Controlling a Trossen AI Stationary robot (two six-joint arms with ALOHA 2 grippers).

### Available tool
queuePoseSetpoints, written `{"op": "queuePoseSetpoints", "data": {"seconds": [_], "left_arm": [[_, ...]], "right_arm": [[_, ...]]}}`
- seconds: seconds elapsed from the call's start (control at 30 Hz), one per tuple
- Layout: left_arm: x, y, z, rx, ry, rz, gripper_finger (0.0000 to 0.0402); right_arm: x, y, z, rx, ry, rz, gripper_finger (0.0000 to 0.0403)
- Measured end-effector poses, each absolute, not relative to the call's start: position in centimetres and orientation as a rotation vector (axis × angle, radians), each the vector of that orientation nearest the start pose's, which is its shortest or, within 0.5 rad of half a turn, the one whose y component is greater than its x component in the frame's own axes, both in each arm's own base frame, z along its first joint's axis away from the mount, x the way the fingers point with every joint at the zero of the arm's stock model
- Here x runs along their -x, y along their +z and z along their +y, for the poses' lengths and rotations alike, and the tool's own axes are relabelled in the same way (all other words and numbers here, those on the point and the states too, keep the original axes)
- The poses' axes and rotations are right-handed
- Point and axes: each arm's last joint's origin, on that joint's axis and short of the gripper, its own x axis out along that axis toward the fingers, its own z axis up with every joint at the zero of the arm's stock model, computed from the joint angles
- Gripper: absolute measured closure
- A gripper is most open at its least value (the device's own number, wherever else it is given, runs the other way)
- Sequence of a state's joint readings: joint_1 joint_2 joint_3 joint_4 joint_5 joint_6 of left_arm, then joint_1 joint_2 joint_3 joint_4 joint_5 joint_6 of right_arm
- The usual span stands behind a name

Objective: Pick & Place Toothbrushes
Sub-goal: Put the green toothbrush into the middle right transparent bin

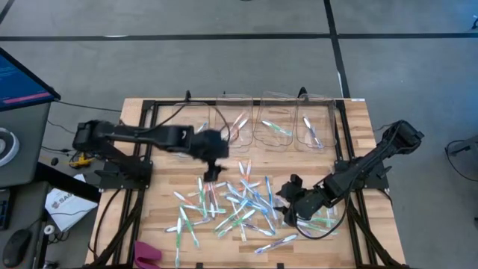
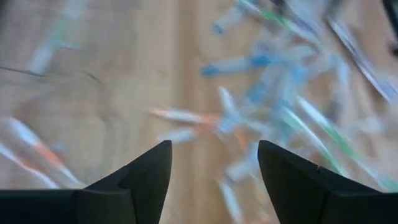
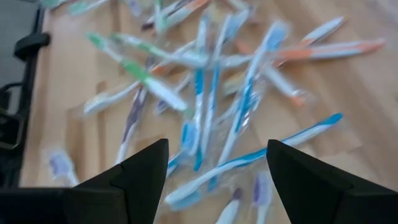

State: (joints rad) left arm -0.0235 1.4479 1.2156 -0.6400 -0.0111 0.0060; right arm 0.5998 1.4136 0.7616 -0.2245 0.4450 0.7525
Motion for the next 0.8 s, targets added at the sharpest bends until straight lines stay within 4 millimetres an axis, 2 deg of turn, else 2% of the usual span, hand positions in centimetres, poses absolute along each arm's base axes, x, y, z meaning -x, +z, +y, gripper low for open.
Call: {"op": "queuePoseSetpoints", "data": {"seconds": [0.2,0.33,0.6,0.8], "left_arm": [[-28.5,30.0,-4.9,-0.058,-0.111,0.891,0.0169],[-27.4,29.6,-6.3,-0.083,-0.163,0.893,0.0169],[-25.1,27.4,-6.2,-0.051,-0.153,0.923,0.0169],[-24.0,26.9,-5.9,-0.033,-0.151,0.849,0.0169]], "right_arm": [[-23.0,19.0,14.2,-0.311,-0.091,0.812,0.0137],[-22.9,19.0,14.3,-0.317,-0.074,0.825,0.0137],[-22.9,18.9,14.3,-0.316,-0.070,0.831,0.0137],[-23.1,19.1,14.2,-0.293,-0.061,0.811,0.0137]]}}
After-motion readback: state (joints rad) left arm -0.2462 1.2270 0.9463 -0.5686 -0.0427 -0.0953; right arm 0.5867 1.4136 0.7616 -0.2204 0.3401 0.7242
